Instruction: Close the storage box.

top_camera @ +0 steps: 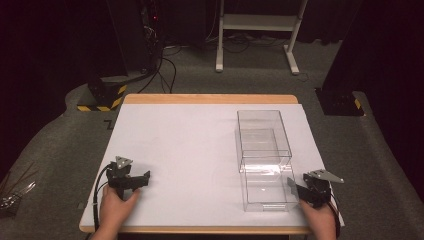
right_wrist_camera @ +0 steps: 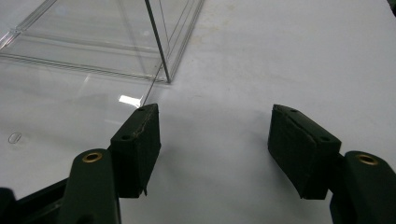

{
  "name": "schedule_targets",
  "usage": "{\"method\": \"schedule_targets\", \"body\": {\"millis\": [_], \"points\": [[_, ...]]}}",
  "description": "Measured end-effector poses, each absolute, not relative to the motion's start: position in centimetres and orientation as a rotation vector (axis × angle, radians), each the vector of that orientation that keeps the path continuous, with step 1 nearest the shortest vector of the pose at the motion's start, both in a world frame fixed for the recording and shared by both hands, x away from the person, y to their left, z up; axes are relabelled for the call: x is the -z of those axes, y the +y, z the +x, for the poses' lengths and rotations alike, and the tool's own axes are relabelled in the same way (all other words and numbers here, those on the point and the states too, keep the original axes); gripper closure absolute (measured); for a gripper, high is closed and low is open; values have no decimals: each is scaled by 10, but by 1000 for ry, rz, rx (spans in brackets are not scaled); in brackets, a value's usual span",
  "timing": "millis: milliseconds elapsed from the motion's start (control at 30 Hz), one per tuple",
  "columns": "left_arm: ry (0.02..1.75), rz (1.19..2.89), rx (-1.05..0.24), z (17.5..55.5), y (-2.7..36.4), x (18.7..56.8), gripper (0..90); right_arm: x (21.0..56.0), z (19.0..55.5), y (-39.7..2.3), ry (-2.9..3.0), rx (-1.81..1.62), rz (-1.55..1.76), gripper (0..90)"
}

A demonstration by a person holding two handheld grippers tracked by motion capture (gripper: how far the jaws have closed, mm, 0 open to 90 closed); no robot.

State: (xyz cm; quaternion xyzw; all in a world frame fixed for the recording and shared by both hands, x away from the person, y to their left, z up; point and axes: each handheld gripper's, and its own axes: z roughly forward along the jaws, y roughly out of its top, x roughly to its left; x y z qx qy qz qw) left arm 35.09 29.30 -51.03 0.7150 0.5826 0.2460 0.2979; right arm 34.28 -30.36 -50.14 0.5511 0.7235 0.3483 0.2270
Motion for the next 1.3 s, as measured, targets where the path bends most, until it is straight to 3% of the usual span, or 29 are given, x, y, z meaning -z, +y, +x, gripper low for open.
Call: {"method": "schedule_targets", "body": {"millis": [1300], "points": [[1547, 1903, -653, 351, 293, 510, 31, 495, 337, -304, 1973, -974, 1465, 350]]}}
